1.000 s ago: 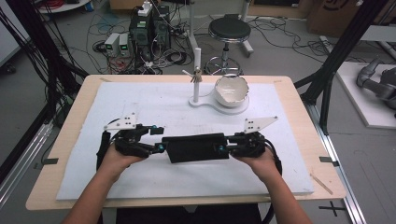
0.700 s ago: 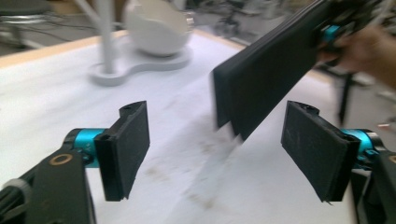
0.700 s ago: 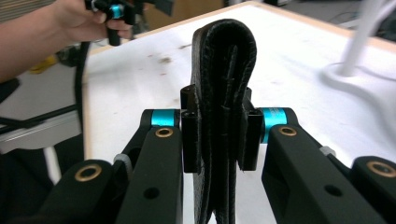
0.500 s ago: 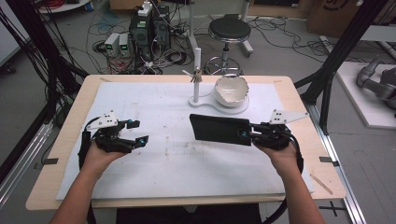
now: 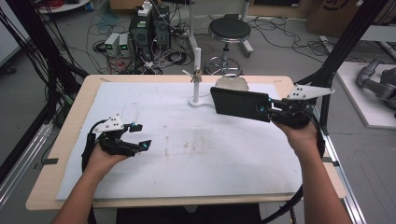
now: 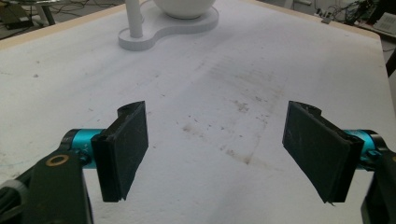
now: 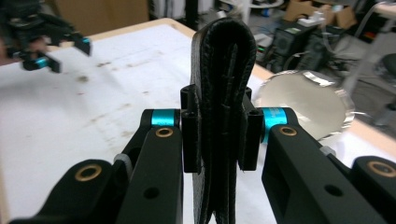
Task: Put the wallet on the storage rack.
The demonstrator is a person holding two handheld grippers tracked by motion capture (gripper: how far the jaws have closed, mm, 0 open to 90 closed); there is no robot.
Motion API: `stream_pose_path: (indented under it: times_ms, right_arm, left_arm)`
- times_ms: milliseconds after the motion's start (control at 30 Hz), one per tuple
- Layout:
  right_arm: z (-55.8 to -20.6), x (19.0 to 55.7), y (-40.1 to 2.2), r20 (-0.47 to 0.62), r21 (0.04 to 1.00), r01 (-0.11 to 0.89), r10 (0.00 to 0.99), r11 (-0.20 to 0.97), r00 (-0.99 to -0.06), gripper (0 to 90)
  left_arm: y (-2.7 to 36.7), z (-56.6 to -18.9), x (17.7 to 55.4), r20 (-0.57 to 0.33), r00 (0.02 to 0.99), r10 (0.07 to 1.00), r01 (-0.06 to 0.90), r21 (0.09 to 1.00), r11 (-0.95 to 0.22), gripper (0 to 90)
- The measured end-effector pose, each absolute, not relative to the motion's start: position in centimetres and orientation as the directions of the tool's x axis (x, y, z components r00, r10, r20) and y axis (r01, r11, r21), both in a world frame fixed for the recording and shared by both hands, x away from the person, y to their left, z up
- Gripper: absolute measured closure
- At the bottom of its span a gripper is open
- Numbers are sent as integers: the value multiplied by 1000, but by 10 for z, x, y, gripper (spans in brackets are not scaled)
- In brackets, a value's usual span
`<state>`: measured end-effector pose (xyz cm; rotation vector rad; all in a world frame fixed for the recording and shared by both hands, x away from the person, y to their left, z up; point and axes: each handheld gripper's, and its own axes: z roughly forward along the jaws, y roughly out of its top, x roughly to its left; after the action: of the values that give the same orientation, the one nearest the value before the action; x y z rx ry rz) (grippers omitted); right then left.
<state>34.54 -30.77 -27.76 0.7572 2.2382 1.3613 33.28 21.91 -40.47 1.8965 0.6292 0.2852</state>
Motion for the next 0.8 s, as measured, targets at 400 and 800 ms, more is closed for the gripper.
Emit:
stream_pose_path:
  times_ms: [400,800]
  right_arm:
    - [-237,391,-310,-128,814,343,722,468,-680,765]
    - [-258,447,-292,-121,725,456,747,516,-654,764]
  left_arm:
    - [215,-405,333,-96,843,530,292,908,-299,225]
    - [212,-406,332,-95,846,524,289,908,-303,225]
